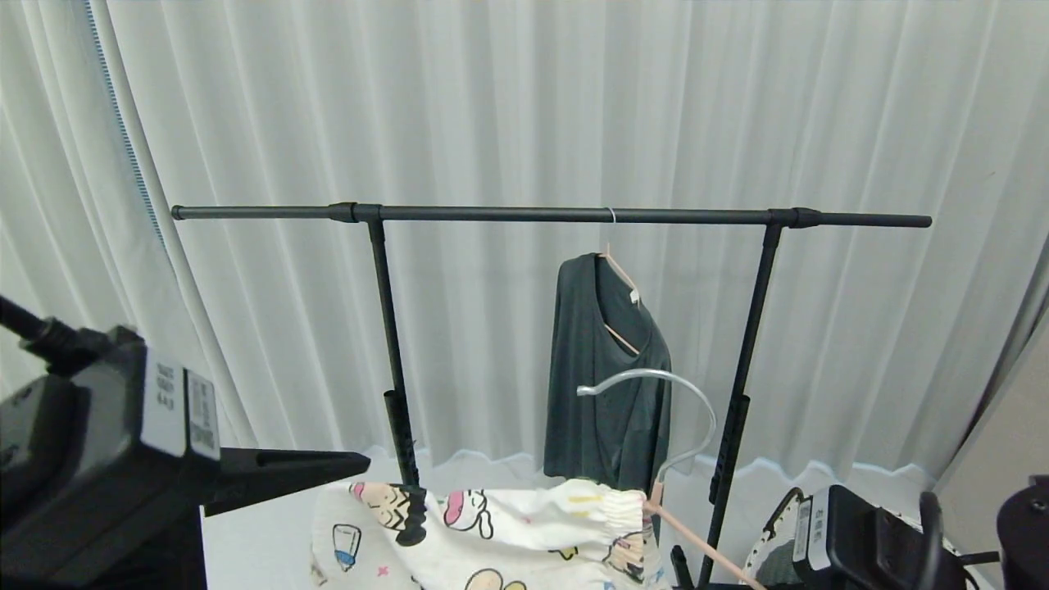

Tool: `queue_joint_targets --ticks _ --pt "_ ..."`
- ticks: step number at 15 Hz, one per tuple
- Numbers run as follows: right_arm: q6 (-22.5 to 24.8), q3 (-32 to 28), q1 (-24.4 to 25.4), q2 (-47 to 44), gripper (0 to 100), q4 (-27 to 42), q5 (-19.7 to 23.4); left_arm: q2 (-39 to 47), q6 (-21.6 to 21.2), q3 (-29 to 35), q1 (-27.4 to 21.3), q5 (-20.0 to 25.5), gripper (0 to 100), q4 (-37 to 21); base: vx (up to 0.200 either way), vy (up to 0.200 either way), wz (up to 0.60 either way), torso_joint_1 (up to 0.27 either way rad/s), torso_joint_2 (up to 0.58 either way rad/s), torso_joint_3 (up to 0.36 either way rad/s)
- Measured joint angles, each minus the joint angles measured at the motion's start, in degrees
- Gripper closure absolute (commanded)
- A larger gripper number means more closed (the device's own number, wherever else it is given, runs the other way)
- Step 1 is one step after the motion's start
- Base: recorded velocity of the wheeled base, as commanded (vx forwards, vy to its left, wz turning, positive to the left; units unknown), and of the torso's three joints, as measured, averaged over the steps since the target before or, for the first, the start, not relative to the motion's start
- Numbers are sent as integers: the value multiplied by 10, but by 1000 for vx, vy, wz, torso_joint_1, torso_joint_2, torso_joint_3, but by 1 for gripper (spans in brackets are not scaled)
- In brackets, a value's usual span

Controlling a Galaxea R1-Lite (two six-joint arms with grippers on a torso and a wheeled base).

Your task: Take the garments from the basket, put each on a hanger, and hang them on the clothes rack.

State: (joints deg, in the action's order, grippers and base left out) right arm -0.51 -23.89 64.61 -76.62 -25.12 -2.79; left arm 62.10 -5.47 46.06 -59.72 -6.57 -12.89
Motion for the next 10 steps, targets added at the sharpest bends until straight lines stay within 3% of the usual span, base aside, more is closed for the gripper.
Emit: queue_joint_targets --ticks 2,6,10 --pt "3 2 27 4 100 1 3 5 -28 -25 2 55 0 15 0 0 0 0 0 0" --pt "13 7 79 -1 100 1 3 33 -33 -54 3 72 0 57 0 0 0 0 0 0" --pt "30 8 87 -5 100 0 10 45 -58 -90 0 111 0 68 0 0 0 0 0 0"
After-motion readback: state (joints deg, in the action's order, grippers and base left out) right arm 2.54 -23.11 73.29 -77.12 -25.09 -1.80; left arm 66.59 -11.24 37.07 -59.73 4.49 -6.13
